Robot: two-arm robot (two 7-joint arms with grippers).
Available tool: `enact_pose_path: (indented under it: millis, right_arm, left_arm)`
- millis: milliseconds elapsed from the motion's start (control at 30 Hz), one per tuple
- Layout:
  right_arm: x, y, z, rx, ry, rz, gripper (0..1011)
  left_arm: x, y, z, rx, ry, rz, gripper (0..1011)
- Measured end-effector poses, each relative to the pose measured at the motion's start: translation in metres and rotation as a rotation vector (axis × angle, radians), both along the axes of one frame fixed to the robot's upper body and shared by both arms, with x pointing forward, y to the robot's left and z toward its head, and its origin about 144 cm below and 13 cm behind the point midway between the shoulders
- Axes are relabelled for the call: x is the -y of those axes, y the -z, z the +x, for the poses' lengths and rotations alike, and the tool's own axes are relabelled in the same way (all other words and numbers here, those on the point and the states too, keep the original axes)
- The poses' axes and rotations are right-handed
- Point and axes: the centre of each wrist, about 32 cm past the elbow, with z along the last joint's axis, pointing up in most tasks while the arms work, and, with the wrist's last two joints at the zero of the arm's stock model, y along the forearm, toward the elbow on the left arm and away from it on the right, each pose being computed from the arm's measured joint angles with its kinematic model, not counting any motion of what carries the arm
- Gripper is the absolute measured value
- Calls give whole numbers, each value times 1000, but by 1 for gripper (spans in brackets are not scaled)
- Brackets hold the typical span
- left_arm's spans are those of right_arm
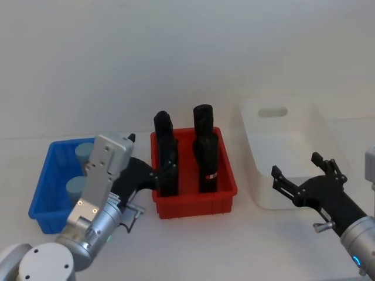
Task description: Pick the cotton swabs from the blue box and place them into the white box.
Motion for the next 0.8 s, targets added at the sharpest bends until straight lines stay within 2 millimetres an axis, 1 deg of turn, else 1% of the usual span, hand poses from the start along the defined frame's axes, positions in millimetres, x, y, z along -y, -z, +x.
enact_pose_path:
  millis: [400, 667, 800]
  right_arm:
    - [0, 0, 0, 0, 0, 0, 1001]
    - [0, 0, 0, 0, 0, 0, 1002]
    - [0, 0, 0, 0, 0, 0, 1001]
  left_arm:
    - [-18, 0, 13, -43, -56, -31, 1003]
    - [-41, 3, 25, -114, -137, -54, 1003]
    - [-49, 4, 29, -137, -164, -60, 1003]
